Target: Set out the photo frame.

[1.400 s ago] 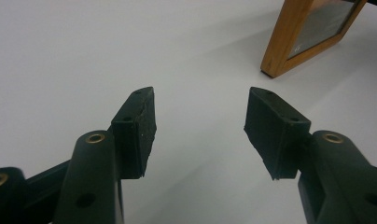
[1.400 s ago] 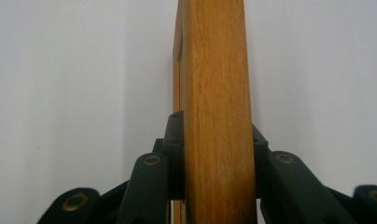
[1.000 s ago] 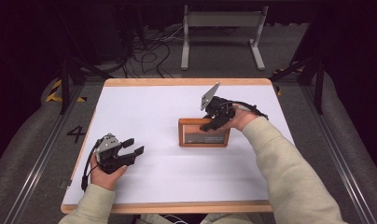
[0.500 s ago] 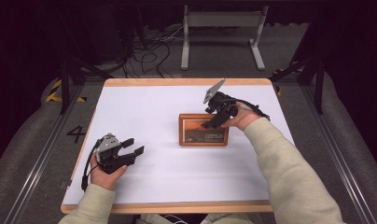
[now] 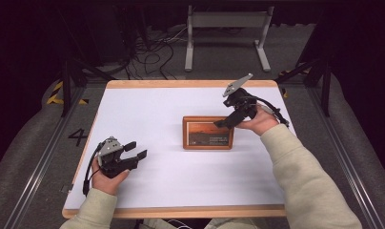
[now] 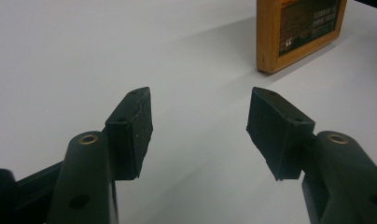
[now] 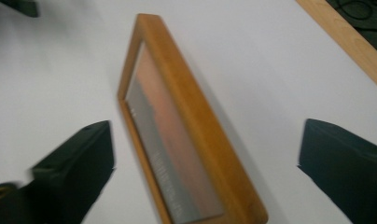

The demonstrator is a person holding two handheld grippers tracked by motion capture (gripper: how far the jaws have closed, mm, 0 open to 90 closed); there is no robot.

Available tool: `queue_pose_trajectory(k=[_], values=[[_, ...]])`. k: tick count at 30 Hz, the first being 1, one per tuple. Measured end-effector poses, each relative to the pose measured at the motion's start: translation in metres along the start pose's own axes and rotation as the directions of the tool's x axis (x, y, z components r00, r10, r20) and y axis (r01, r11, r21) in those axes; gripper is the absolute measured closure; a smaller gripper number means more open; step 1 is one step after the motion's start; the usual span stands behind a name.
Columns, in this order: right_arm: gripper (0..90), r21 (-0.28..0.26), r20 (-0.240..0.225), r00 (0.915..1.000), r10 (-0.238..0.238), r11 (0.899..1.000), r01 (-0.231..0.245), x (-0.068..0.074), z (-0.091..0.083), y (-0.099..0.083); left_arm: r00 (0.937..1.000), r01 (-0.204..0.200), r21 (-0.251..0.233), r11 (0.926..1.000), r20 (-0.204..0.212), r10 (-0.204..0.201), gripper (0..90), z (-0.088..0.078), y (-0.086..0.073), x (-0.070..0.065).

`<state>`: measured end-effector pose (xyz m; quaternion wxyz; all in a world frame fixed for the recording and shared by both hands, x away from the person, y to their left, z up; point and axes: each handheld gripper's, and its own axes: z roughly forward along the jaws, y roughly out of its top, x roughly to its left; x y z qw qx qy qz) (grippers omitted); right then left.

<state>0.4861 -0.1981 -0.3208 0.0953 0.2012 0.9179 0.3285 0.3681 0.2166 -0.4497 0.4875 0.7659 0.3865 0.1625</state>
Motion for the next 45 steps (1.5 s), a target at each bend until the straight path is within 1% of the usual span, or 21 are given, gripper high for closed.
queue_pose_trajectory(k=[1, 2, 4, 5, 6, 7, 9, 11, 16, 20, 21, 24, 25, 29, 31, 34, 36, 39, 42, 43, 45], values=[[0.0, -0.021, 0.005, 1.0000, -0.001, 1.000, 0.001, 0.002, -0.005, -0.003, 1.0000, 0.002, 0.001, 1.0000, 0.000, -0.002, 40.0, -0.001, 0.000, 0.000], [0.0, -0.040, -0.004, 0.9999, 0.013, 0.999, -0.013, 0.002, -0.009, -0.006, 1.0000, 0.004, 0.002, 1.0000, -0.001, -0.004, 39.4, -0.001, 0.000, -0.001], [0.0, -0.062, -0.004, 0.9997, 0.023, 0.998, -0.023, 0.003, -0.016, -0.011, 1.0000, 0.000, 0.002, 1.0000, -0.006, 0.000, 38.4, -0.001, 0.001, -0.001], [0.0, -0.072, 0.004, 0.9996, 0.028, 0.997, -0.028, 0.004, -0.020, -0.014, 1.0000, 0.000, 0.001, 1.0000, -0.008, 0.000, 37.8, -0.001, 0.001, -0.002], [0.0, -0.075, 0.010, 0.9995, 0.030, 0.997, -0.029, 0.005, -0.023, -0.015, 0.9999, 0.012, 0.003, 0.9999, -0.003, -0.012, 37.5, -0.001, 0.001, -0.003], [0.0, -0.089, 0.016, 0.9992, 0.038, 0.995, -0.036, 0.006, -0.027, -0.018, 1.0000, 0.002, 0.000, 1.0000, -0.007, -0.002, 37.2, -0.001, 0.001, -0.003], [0.0, -0.115, 0.027, 0.9983, 0.051, 0.992, -0.048, 0.007, -0.034, -0.023, 1.0000, 0.000, 0.003, 1.0000, -0.008, 0.000, 36.7, 0.000, 0.001, -0.003], [0.0, -0.125, 0.039, 0.9972, 0.065, 0.990, -0.059, 0.008, -0.040, -0.027, 0.9999, 0.011, 0.006, 0.9999, -0.002, -0.011, 36.4, 0.000, 0.001, -0.003], [0.0, -0.154, 0.065, 0.9941, 0.087, 0.985, -0.076, 0.011, -0.052, -0.039, 1.0000, 0.002, 0.003, 1.0000, -0.001, -0.002, 35.6, 0.000, 0.003, -0.002], [0.0, -0.192, 0.096, 0.9881, 0.120, 0.976, -0.100, 0.015, -0.064, -0.055, 1.0000, 0.004, 0.006, 1.0000, 0.001, -0.004, 35.6, 0.002, 0.003, -0.001], [0.0, -0.198, 0.099, 0.9867, 0.129, 0.974, -0.108, 0.015, -0.066, -0.058, 0.9999, 0.012, 0.007, 0.9999, 0.004, -0.012, 35.6, 0.002, 0.003, -0.002], [0.0, -0.224, 0.107, 0.9824, 0.153, 0.966, -0.126, 0.017, -0.072, -0.069, 1.0000, 0.002, 0.009, 1.0000, 0.000, -0.002, 35.5, 0.003, 0.003, -0.001], [0.0, -0.232, 0.108, 0.9810, 0.161, 0.964, -0.133, 0.018, -0.073, -0.072, 0.9999, 0.011, 0.010, 0.9999, 0.004, -0.011, 35.4, 0.004, 0.003, -0.002], [0.0, -0.253, 0.113, 0.9745, 0.194, 0.954, -0.160, 0.020, -0.075, -0.086, 1.0000, 0.000, 0.009, 1.0000, 0.002, 0.000, 35.4, 0.005, 0.004, -0.001], [0.0, -0.277, 0.115, 0.9696, 0.216, 0.944, -0.177, 0.021, -0.075, -0.093, 1.0000, 0.001, 0.010, 1.0000, 0.004, -0.001, 35.4, 0.005, 0.004, -0.002], [0.0, -0.306, 0.120, 0.9651, 0.233, 0.933, -0.187, 0.024, -0.074, -0.103, 0.9999, 0.007, 0.011, 0.9999, 0.008, -0.007, 35.3, 0.006, 0.004, -0.002], [0.0, -0.314, 0.118, 0.9629, 0.242, 0.929, -0.196, 0.025, -0.071, -0.110, 1.0000, -0.001, 0.006, 1.0000, 0.004, 0.001, 35.3, 0.007, 0.005, -0.002], [0.0, -0.321, 0.121, 0.9603, 0.251, 0.925, -0.202, 0.028, -0.066, -0.120, 1.0000, 0.000, 0.008, 1.0000, 0.007, 0.000, 35.3, 0.007, 0.005, -0.004], [0.0, -0.338, 0.104, 0.9573, 0.270, 0.915, -0.221, 0.029, -0.060, -0.132, 1.0000, -0.005, 0.006, 1.0000, 0.003, 0.005, 35.3, 0.005, 0.004, -0.003], [0.0, -0.341, 0.102, 0.9552, 0.278, 0.912, -0.229, 0.030, -0.058, -0.137, 1.0000, 0.003, 0.006, 1.0000, 0.004, -0.003, 35.3, 0.005, 0.004, -0.004], [0.0, -0.341, 0.107, 0.9524, 0.286, 0.910, -0.235, 0.030, -0.054, -0.144, 1.0000, -0.004, 0.005, 1.0000, 0.001, 0.004, 35.3, 0.005, 0.004, -0.004]])
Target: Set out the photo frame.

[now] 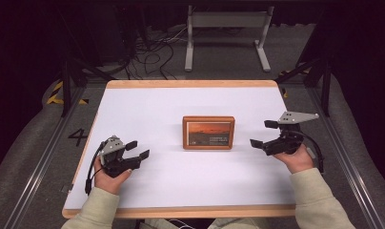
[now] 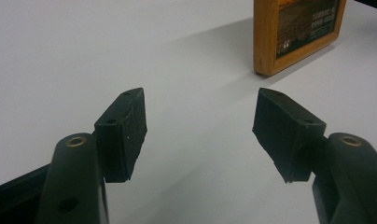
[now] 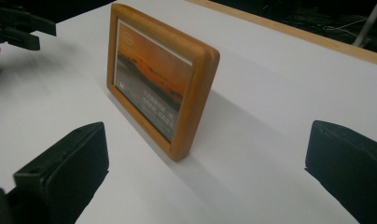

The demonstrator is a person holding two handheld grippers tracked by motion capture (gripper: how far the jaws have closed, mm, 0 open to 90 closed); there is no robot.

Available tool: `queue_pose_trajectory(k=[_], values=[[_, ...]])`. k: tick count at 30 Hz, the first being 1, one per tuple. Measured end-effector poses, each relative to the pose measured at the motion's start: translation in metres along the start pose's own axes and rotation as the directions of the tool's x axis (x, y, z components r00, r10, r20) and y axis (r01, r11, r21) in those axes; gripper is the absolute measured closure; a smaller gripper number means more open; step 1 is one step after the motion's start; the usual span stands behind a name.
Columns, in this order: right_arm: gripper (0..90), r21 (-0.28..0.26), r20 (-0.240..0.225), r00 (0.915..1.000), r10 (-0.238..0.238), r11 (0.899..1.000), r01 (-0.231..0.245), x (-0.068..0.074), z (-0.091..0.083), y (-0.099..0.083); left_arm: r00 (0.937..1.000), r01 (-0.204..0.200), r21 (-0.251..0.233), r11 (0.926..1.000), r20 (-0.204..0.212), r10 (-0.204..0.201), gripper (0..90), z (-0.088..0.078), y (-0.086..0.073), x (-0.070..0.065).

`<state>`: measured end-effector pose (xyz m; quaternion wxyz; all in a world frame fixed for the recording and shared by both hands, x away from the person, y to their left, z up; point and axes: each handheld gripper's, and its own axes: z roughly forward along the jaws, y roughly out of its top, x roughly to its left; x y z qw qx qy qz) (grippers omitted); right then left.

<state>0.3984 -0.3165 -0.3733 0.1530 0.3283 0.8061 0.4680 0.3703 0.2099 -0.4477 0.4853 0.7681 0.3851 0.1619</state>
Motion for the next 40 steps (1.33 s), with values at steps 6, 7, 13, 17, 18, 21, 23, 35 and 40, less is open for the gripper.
queue_pose_trajectory(k=[6, 7, 13, 17, 18, 21, 23, 35, 40], values=[[0.0, -0.028, 0.019, 0.9998, -0.006, 1.000, 0.007, -0.003, 0.004, -0.019, 0.9999, 0.015, 0.011, 0.9998, 0.003, -0.015, 35.3, 0.000, -0.002, -0.001], [0.0, -0.028, 0.019, 0.9998, -0.006, 1.000, 0.007, -0.003, 0.004, -0.019, 0.9999, 0.015, 0.011, 0.9998, 0.003, -0.015, 35.3, 0.000, -0.002, -0.001], [0.0, -0.020, 0.038, 0.9993, -0.003, 1.000, 0.004, -0.006, 0.012, -0.044, 1.0000, 0.003, 0.026, 0.9997, -0.002, -0.003, 35.5, 0.001, -0.003, 0.000], [0.0, 0.021, 0.048, 0.9988, -0.007, 1.000, 0.006, -0.006, 0.018, -0.051, 1.0000, 0.001, 0.037, 0.9993, 0.005, -0.001, 35.5, 0.002, -0.003, 0.000], [0.0, 0.024, 0.049, 0.9987, -0.009, 1.000, 0.008, -0.006, 0.020, -0.052, 1.0000, 0.004, 0.041, 0.9991, 0.008, -0.005, 35.4, 0.002, -0.003, 0.000], [0.0, 0.035, 0.050, 0.9987, -0.010, 0.999, 0.008, -0.006, 0.023, -0.054, 0.9999, 0.009, 0.045, 0.9990, 0.011, -0.009, 35.3, 0.003, -0.004, -0.001], [0.0, 0.058, 0.056, 0.9984, -0.005, 0.998, 0.002, -0.006, 0.028, -0.057, 1.0000, 0.002, 0.048, 0.9988, 0.009, -0.002, 35.3, 0.005, -0.004, 0.000], [0.0, 0.105, 0.069, 0.9970, 0.035, 0.994, -0.042, -0.012, 0.040, -0.066, 0.9998, 0.016, 0.081, 0.9966, 0.011, -0.017, 34.9, 0.009, -0.007, 0.000], [0.0, 0.103, 0.072, 0.9967, 0.039, 0.994, -0.047, -0.012, 0.040, -0.066, 0.9998, 0.014, 0.078, 0.9968, 0.011, -0.015, 34.6, 0.009, -0.006, 0.000]])
